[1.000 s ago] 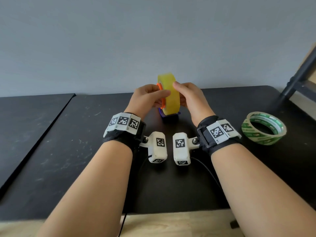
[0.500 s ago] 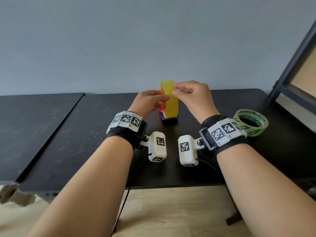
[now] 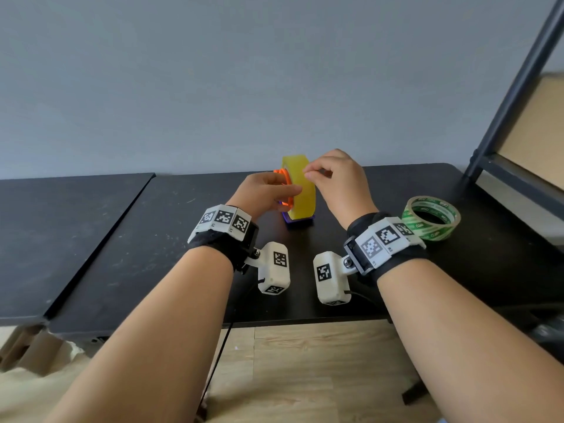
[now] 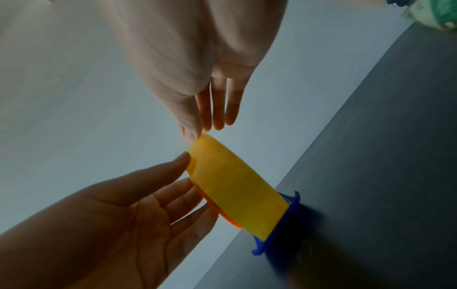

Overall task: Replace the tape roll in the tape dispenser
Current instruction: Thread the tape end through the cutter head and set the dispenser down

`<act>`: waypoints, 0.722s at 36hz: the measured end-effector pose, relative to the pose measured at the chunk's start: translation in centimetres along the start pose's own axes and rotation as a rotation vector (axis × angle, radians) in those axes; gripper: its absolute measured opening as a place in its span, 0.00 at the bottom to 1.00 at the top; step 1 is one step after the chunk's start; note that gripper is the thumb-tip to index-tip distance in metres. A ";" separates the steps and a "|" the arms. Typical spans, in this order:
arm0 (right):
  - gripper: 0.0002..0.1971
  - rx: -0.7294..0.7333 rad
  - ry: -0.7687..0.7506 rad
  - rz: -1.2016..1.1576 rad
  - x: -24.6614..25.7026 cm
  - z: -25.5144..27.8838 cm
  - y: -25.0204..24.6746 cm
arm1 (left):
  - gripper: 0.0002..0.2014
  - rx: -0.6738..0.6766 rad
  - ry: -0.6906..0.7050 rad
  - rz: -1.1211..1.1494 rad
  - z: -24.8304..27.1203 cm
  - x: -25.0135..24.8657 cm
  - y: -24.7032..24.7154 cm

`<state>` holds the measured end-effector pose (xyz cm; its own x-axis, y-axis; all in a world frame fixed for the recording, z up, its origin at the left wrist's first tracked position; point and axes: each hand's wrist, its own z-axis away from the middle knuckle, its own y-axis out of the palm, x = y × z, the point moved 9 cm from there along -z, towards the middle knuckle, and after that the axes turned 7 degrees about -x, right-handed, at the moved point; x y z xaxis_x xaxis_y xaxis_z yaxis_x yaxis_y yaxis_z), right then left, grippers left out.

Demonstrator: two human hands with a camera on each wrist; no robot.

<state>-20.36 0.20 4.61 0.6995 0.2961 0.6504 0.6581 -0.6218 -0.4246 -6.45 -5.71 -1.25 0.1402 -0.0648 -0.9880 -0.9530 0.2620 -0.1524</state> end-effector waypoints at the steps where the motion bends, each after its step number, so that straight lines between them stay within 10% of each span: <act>1: 0.05 0.005 0.008 0.002 0.0 0.0 0.1 | 0.20 0.001 -0.002 0.002 0.1 0.0 0.1; 26: 0.06 0.029 0.285 -0.214 -0.9 -0.2 0.0 | 0.13 0.065 0.069 -0.205 1.2 -0.6 0.7</act>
<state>-21.05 -0.19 4.15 0.4417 0.2012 0.8743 0.7917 -0.5458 -0.2744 -6.86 -4.30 -0.74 0.3083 -0.1879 -0.9326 -0.8867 0.2984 -0.3532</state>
